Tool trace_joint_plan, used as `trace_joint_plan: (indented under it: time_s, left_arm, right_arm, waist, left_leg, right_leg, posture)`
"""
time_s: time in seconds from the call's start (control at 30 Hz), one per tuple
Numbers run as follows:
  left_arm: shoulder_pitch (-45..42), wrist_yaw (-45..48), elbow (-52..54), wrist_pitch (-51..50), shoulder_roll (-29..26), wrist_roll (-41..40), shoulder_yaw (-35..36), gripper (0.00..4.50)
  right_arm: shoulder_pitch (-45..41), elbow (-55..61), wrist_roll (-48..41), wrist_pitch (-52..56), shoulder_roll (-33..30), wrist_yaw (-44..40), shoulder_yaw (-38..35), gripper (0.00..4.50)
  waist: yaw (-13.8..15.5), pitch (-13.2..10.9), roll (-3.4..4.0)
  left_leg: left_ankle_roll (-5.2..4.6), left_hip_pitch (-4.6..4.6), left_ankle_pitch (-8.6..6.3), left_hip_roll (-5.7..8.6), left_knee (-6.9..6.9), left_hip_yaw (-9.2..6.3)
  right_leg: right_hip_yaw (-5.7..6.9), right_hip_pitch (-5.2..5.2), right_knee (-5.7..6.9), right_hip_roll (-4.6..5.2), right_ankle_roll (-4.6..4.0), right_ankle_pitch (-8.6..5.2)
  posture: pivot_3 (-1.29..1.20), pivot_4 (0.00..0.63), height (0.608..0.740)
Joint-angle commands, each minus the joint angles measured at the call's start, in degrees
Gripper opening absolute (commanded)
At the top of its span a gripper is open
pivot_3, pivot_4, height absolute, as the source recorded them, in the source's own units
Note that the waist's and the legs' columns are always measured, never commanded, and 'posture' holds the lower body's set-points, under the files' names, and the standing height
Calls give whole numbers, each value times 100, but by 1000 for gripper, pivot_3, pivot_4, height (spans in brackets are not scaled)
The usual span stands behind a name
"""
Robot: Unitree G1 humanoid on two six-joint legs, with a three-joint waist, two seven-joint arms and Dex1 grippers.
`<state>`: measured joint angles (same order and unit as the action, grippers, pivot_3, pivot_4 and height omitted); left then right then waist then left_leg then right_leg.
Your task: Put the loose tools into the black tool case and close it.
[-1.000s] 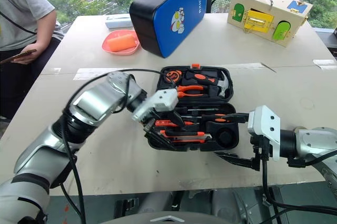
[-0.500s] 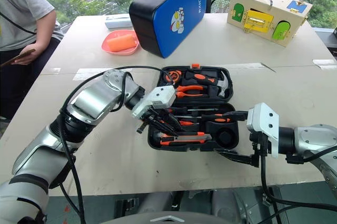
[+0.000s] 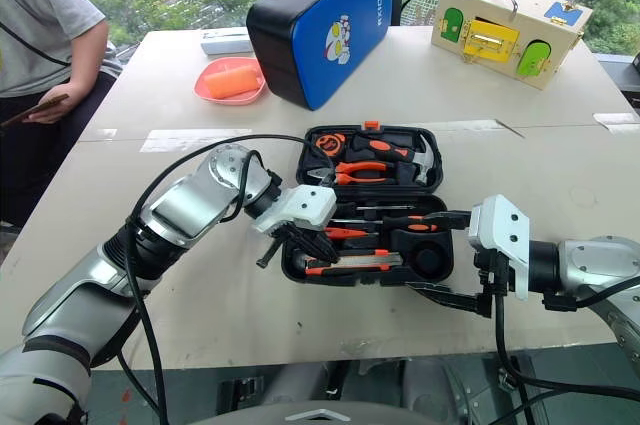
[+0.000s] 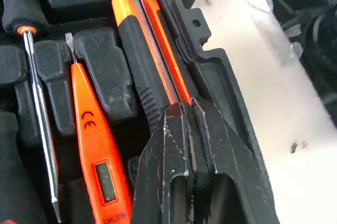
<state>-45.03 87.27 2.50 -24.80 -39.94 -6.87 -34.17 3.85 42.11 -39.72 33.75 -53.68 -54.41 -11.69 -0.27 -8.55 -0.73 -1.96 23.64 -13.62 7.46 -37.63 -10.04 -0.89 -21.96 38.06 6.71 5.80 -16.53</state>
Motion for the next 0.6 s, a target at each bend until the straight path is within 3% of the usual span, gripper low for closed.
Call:
trace_joint_plan:
  time_s: [0.03, 0.33, 0.43, 0.6]
  left_arm:
    - [234, -316, -304, 311, -27, 592, -211, 30]
    - [528, -383, -342, 679, -6, 870, -245, 30]
    - [549, -331, -1, 298, 140, 77, 390, 30]
    - [675, -437, 425, -369, 192, -1206, 1701, 30]
  right_arm:
    - [-22, 136, -73, -11, -34, 18, -105, 4500]
    - [-47, 79, -69, -49, -51, -64, -105, 4500]
    - [4, -16, 2, -82, -59, -59, -190, 4500]
    - [644, -221, 26, -63, 92, 74, -969, 4500]
  waist:
    - [23, 0, 0]
    - [84, 6, 0]
    - [90, 7, 1]
    - [112, 1, -5]
  left_leg:
    - [0, -8, 0, 0, -2, -1]
    - [-4, -62, -2, 0, 19, 5]
    - [-3, -68, -2, -1, 24, 5]
    - [-1, -35, -1, -1, 20, -7]
  right_leg:
    - [1, 12, -1, 0, 1, 1]
    - [-10, 46, -2, 0, 3, 2]
    - [-11, 49, -2, -1, 3, 1]
    - [-1, 27, -1, -3, 3, 1]
  posture:
    - [0, 150, 735]
    - [0, 150, 735]
    - [0, 150, 735]
    - [0, 150, 735]
